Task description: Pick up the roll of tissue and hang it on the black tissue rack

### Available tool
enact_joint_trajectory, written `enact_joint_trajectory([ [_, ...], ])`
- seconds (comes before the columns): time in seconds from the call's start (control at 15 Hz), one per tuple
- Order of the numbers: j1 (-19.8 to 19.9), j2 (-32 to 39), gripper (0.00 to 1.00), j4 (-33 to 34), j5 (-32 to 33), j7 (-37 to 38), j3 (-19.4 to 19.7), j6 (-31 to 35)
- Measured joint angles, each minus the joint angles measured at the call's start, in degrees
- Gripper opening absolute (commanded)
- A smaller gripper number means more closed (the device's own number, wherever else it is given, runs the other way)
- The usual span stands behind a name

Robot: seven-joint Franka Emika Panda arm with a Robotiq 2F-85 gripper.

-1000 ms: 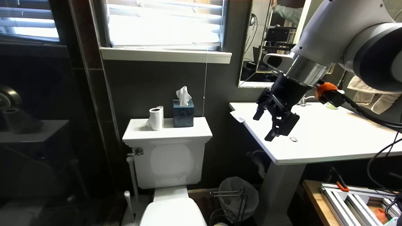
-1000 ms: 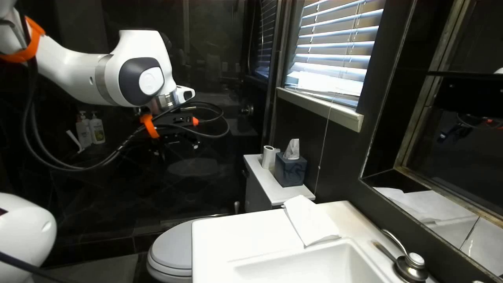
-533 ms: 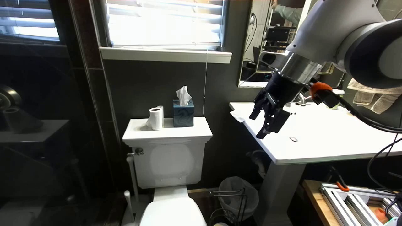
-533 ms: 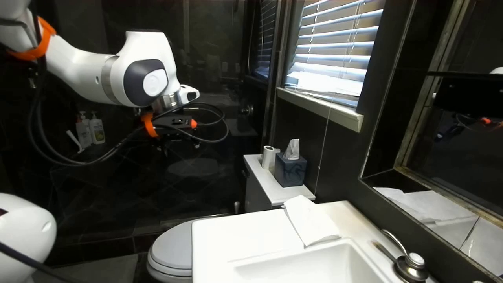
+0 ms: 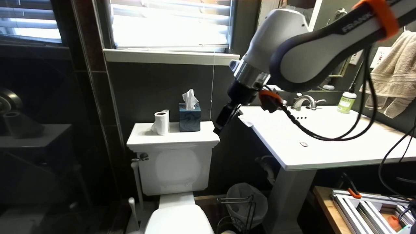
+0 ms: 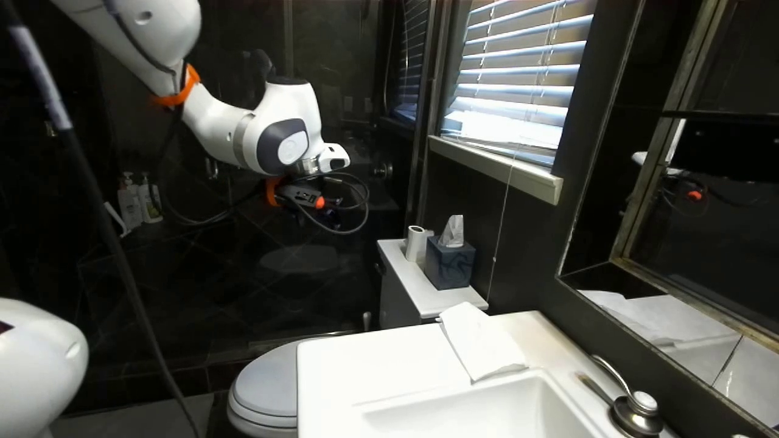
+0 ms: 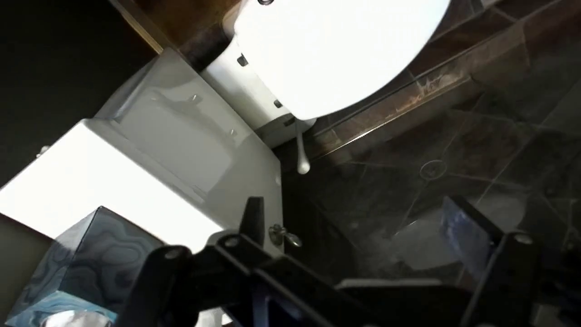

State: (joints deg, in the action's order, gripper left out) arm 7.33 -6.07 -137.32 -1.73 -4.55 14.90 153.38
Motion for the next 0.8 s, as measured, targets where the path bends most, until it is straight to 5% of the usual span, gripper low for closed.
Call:
enact_joint_trajectory([
  [0.47, 1.0, 22.72, 1.0, 19.87, -3.62, 18.17, -0.04, 6.98],
  [0.8, -1.54, 33.17, 1.0, 29.66, -3.41, 32.69, 5.16, 12.1],
])
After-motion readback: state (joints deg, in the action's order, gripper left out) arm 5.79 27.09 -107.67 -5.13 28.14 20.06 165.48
